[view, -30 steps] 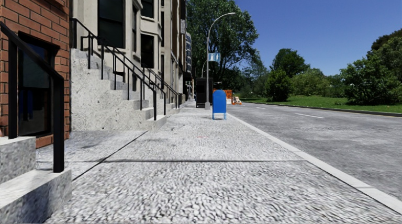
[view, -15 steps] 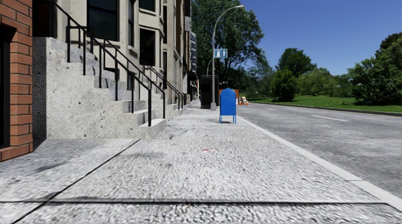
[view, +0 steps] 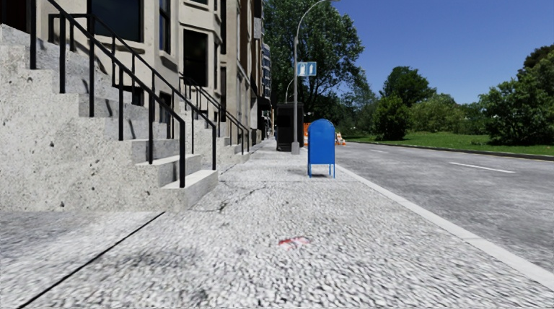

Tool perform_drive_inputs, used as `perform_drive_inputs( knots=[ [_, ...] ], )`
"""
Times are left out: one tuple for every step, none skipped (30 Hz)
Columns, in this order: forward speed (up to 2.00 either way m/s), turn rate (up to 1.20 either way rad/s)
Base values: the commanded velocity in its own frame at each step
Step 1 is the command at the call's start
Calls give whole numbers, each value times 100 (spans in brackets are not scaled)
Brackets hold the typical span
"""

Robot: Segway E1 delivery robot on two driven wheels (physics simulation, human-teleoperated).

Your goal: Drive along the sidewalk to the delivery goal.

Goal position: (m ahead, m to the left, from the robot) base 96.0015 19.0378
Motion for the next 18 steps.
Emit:
perform_drive_inputs(
  knots=[
    [200, 0],
    [200, 0],
    [200, 0],
    [200, 0],
    [200, 0],
    [200, 0],
    [200, 0],
    [200, 0],
    [200, 0],
    [200, 0],
    [200, 0],
    [200, 0],
    [200, 0],
    [200, 0],
    [200, 0],
    [200, 0],
    [200, 0],
    [200, 0]
  ],
)
